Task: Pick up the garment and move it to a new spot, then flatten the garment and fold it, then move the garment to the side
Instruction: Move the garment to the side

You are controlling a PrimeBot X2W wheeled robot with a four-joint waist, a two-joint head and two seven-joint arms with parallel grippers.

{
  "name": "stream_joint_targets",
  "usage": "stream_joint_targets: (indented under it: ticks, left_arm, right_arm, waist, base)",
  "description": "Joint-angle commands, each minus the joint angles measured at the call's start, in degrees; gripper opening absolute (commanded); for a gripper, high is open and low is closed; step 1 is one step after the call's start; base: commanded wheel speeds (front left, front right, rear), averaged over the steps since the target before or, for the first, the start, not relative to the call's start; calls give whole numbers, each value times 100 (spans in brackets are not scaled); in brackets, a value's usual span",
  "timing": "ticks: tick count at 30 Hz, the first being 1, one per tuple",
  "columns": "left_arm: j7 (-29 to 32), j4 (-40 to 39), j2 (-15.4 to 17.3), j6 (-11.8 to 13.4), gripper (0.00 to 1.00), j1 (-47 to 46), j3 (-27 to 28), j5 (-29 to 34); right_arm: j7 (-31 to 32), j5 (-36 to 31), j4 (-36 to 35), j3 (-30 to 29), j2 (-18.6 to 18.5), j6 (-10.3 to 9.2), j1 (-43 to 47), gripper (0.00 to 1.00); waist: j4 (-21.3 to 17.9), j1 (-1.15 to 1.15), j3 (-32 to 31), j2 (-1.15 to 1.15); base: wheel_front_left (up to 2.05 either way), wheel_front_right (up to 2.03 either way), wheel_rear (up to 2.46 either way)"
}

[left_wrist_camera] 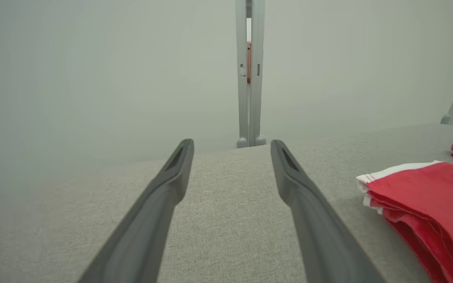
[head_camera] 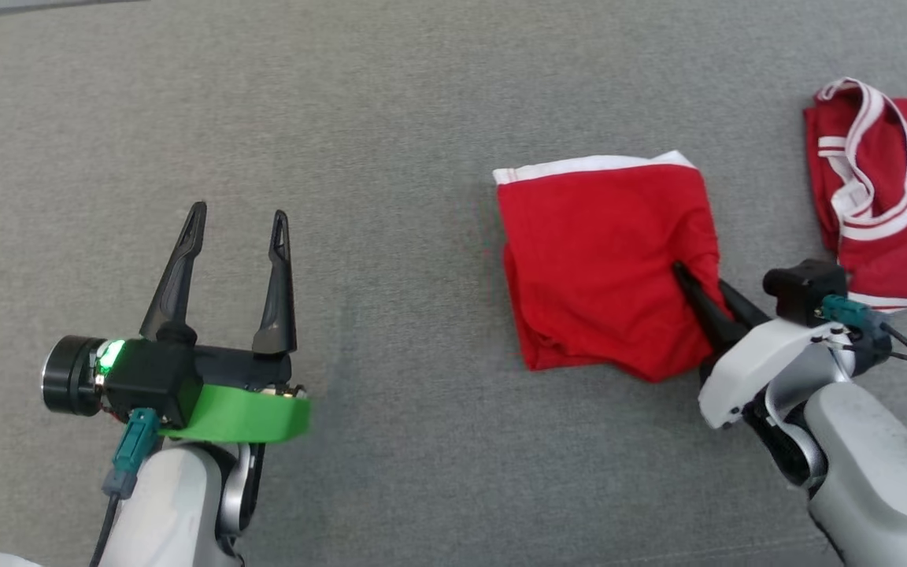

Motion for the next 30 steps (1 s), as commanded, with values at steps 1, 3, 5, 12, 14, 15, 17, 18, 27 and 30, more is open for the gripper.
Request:
stream_joint_targets:
  ticks: [1, 3, 5, 12, 14, 15, 17, 18, 27, 30]
  left_arm:
    - [-4, -47, 50, -34, 100, -142, -8, 77]
    - [25, -103, 75, -34, 100, -226, -30, 93]
    - [57, -147, 82, -35, 100, -286, -70, 120]
    - [154, -284, 180, -88, 100, -564, -129, 153]
    - [168, -309, 194, -115, 100, -639, -151, 176]
    - [173, -317, 201, -121, 100, -665, -160, 188]
    - [185, -338, 226, -141, 100, -756, -193, 205]
    - [209, -355, 232, -153, 100, -806, -219, 217]
    - [220, -327, 246, -238, 100, -1079, -393, 289]
    - [194, -282, 243, -243, 100, -1111, -409, 257]
  right_arm:
    - [33, 18, -96, -36, -139, -7, -53, 0]
    - [94, -50, -256, -19, -394, -7, -248, 0]
    - [161, -88, -404, 12, -618, -7, -391, 0]
    - [590, -58, -1059, -246, -1726, -8, -908, 0]
    - [708, 7, -1079, -420, -2027, -8, -989, 0]
    - [735, 25, -1067, -464, -2115, -8, -1010, 0]
    - [849, 158, -865, -642, -2342, -8, -1057, 0]
    - [893, 202, -761, -761, -2408, -8, -1095, 0]
    - [509, 287, 326, -1212, -2297, -8, -1255, 62]
    - [263, 200, 646, -1375, -2124, -8, -1268, 100]
  waist:
    - [-646, 0, 217, 0]
    - [-779, 0, 355, 0]
    - [-858, 0, 464, 0]
    - [-1056, 0, 890, 0]
    - [-1082, 0, 982, 0]
    - [-1087, 0, 1015, 0]
    - [-1090, 0, 1110, 0]
    - [-1080, 0, 1174, 0]
    - [-950, 0, 1480, 0]
    - [-931, 0, 1466, 0]
  base:
    - [0, 0, 0]
    - [0, 0, 0]
    - [0, 0, 0]
    - [0, 0, 0]
    - [0, 0, 0]
    - [0, 0, 0]
    - [0, 0, 0]
    - [0, 0, 0]
    - [0, 0, 0]
    - [0, 0, 0]
